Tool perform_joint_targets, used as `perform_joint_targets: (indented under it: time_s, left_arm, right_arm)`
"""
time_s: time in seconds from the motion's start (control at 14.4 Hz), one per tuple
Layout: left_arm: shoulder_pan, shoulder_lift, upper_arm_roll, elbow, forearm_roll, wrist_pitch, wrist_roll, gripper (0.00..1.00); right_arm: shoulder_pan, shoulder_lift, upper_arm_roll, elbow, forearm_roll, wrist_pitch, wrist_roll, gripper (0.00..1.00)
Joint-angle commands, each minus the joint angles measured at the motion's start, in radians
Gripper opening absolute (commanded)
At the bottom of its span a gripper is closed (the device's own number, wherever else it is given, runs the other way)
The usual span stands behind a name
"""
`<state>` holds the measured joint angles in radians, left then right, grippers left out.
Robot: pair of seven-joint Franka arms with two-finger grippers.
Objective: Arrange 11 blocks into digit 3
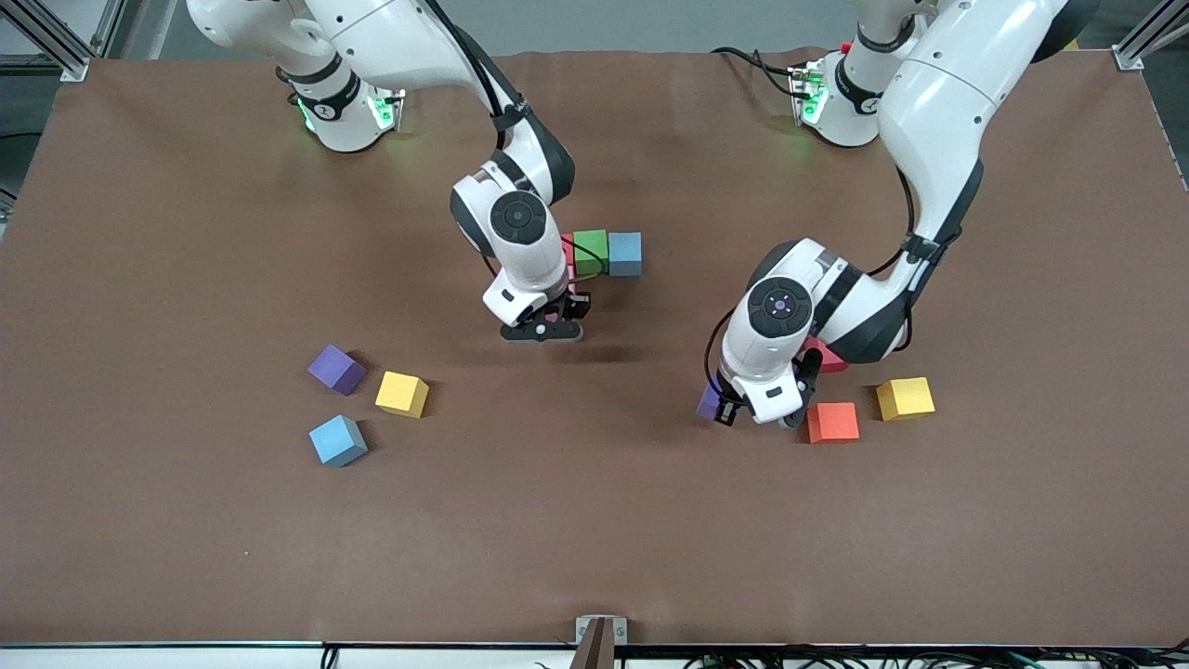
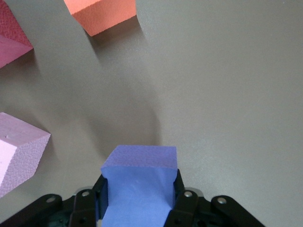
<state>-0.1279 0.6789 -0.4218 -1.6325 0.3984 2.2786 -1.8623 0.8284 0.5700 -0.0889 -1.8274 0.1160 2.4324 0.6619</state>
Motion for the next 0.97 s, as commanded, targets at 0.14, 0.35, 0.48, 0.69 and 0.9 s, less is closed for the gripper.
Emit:
perform_joint_targets:
  time_s: [0.14, 0.35, 0.48, 0.69, 0.9]
  left_arm:
    - [0.004, -0.001, -0.003, 0.005, 0.004, -0.001, 0.011, 0.31]
    - [0.004, -0.001, -0.003, 0.005, 0.004, -0.001, 0.009, 0.31]
    - [0.004, -0.001, -0.003, 0.005, 0.004, -0.001, 0.009, 0.31]
    - [0.004, -0.001, -0.003, 0.005, 0.004, -0.001, 0.009, 0.31]
    - [0.004, -0.001, -0.003, 0.005, 0.004, -0.001, 0.009, 0.31]
  right_arm:
    - [0.014, -0.033, -0.005, -0.05, 0.007, 0.0, 0.03, 0.0]
    - [0.014, -0.033, -0.005, -0.05, 0.007, -0.004, 0.035, 0.0]
    - [0.014, -0.032, -0.005, -0.05, 0.007, -0.004, 0.035, 0.01]
    - [0.014, -0.032, -0.005, -0.052, 0.007, -0.004, 0.033, 0.01]
    - [0.014, -0.033, -0.005, -0.052, 0.004, -0.006, 0.024, 0.01]
